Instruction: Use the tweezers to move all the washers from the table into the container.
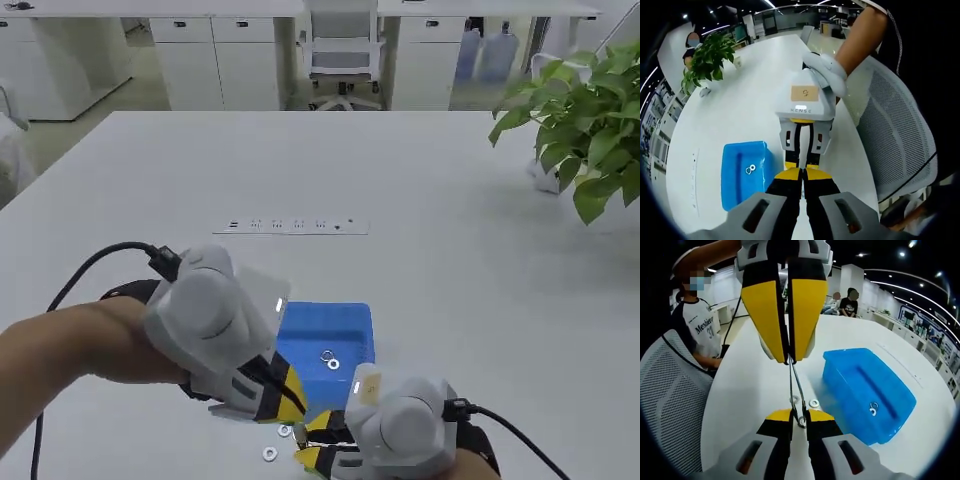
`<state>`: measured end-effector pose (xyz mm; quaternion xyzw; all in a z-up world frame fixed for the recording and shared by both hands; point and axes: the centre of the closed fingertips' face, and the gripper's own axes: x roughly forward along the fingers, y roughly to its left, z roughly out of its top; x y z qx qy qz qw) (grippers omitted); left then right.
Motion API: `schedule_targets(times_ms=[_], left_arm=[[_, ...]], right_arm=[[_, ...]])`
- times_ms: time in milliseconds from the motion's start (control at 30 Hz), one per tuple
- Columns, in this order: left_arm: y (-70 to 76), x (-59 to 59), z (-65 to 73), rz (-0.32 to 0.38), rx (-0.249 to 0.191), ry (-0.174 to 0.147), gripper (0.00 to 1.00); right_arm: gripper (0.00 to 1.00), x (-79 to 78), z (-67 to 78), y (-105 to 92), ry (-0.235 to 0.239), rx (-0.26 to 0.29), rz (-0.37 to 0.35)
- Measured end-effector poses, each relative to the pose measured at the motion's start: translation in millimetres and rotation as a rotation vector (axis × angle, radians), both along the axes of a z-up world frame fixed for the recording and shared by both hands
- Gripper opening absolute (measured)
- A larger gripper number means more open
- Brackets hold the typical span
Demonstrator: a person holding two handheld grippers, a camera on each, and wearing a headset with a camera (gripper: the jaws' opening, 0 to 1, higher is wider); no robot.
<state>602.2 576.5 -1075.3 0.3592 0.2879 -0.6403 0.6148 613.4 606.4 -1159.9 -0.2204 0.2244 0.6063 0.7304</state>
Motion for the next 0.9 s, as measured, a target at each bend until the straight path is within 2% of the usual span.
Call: schedule_targets(times_ms=[167,200,433,600,900], left_arm=[[0.5,-1.6,-3.6,0.001,0.004,0.006,0.04],[-0.7,-1.1,-3.1,0.006,-0.008,0.008,0.04],[-0.6,1.6,-2.8,0.018,-0.016,0.011,0.04],[-2.5,4.0,-2.6,0.029,-0.03,0.027,0.04],[-6.8,2.8,-2.2,0.021,-0.032,0.029,0.04]], right_arm=[[0.12,-1.8,-4.5,0.8,0.007,-0.005,0.0],[0.12,-1.7,-4.3,1.0,0.008,-0.002,-0.003],[0.11,-1.8,-5.3,1.3,0.023,-0.001,-0.004],[0.1,-1.6,-5.6,0.5,0.057,0.001,-0.02],[0.09,-1.8,-6.1,-0.7,0.063,-0.01,-0.023]])
